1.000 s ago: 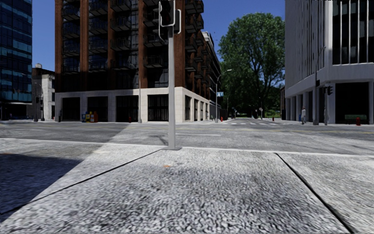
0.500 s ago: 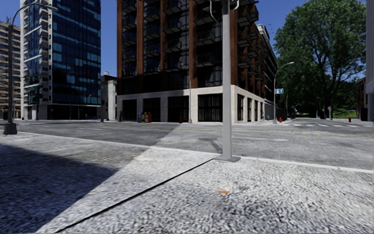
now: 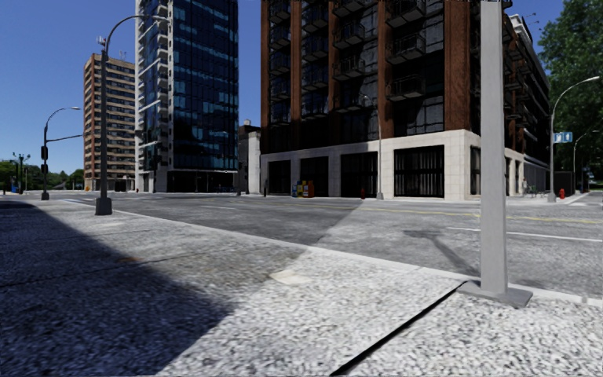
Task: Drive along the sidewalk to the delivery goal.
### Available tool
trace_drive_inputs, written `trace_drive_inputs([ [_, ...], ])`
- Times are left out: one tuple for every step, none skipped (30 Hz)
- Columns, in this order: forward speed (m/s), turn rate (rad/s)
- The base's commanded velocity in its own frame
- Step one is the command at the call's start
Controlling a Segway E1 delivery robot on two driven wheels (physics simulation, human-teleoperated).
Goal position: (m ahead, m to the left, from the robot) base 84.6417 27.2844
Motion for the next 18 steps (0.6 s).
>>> trace_drive_inputs([
  [2.00,0.64],
  [2.00,0.64],
  [2.00,0.64],
  [2.00,0.64],
  [2.00,0.64],
  [2.00,0.64],
  [2.00,0.64],
  [2.00,0.64],
  [2.00,0.64],
  [2.00,0.64],
  [2.00,0.64],
  [2.00,0.64],
  [2.00,0.64],
  [2.00,0.64],
  [2.00,0.64],
  [2.00,0.64],
  [2.00,0.64],
  [2.00,0.64],
])
